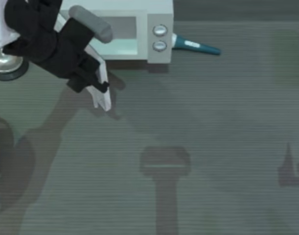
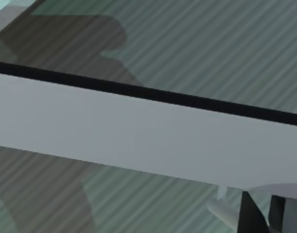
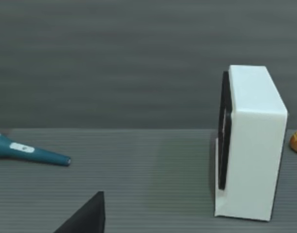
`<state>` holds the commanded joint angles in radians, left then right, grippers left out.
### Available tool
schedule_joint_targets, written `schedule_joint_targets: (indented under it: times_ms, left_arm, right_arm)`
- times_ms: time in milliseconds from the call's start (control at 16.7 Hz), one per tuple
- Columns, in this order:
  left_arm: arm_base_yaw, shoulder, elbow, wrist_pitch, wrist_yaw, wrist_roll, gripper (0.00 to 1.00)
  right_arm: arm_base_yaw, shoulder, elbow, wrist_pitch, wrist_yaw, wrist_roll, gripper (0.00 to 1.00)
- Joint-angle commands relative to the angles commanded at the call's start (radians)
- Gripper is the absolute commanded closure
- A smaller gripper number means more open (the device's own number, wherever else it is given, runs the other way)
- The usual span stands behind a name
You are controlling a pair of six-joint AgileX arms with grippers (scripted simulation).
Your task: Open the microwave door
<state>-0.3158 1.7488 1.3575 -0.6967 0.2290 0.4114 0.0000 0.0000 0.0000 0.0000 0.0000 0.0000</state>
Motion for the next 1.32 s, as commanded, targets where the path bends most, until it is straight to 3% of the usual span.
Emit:
schedule_joint_targets:
  times_ms: [420, 960, 1320]
  left_arm:
    - [-0.002, 0.003, -0.003, -0.001, 0.005, 0.001, 1.0]
    - [0.074, -0.015, -0.019, -0.058, 0.088, 0.188, 1.0]
    - [0.08, -0.021, -0.018, -0.058, 0.095, 0.201, 1.0]
  right_arm:
    - [0.0, 0.0, 0.0, 0.0, 0.0, 0.0, 0.0]
    - [0.0, 0.0, 0.0, 0.0, 0.0, 0.0, 0.0]
    - [0.0, 0.0, 0.0, 0.0, 0.0, 0.0, 0.0]
